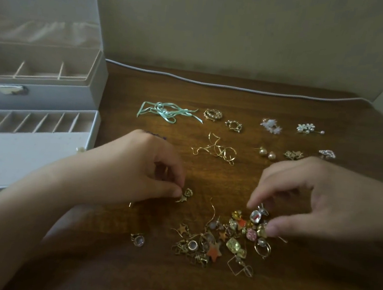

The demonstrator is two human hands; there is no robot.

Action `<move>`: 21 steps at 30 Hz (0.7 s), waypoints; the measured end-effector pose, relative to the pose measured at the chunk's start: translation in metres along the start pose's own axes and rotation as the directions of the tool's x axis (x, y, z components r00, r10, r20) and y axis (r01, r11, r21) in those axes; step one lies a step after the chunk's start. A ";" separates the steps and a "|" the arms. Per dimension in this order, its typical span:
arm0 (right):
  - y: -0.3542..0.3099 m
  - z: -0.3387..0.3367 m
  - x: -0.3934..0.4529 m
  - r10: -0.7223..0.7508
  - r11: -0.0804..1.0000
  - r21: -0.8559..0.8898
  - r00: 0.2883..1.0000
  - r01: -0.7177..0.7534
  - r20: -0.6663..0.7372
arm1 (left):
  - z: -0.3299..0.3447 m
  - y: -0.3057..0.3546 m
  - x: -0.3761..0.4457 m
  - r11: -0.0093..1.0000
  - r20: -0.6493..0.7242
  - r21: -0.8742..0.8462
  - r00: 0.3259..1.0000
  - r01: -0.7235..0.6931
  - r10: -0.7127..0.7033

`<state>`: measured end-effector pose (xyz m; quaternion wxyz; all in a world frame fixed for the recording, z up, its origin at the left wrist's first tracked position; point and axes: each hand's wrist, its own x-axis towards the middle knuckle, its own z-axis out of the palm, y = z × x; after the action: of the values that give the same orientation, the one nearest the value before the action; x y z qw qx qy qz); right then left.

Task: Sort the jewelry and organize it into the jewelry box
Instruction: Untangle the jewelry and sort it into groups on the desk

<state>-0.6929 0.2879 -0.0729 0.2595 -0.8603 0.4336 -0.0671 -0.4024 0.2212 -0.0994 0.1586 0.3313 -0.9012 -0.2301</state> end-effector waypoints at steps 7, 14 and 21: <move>0.004 0.010 0.010 -0.019 0.998 -0.068 1.000 0.019 -0.001 | -0.007 -0.003 -0.002 0.996 -0.103 0.040 0.992 0.075 -0.071; 0.003 0.007 0.012 -0.016 0.999 -0.047 0.987 0.008 -0.159 | -0.019 -0.021 -0.004 0.889 -0.240 0.371 0.952 0.269 -0.188; -0.008 0.013 0.019 0.090 0.995 0.077 0.928 -0.067 -0.361 | -0.026 -0.016 -0.007 0.891 -0.076 0.408 0.980 0.198 -0.183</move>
<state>-0.6713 0.2815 -0.0822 0.2042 -0.8063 0.5059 -0.2285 -0.3775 0.2074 -0.0869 0.0776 0.4482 -0.8895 -0.0428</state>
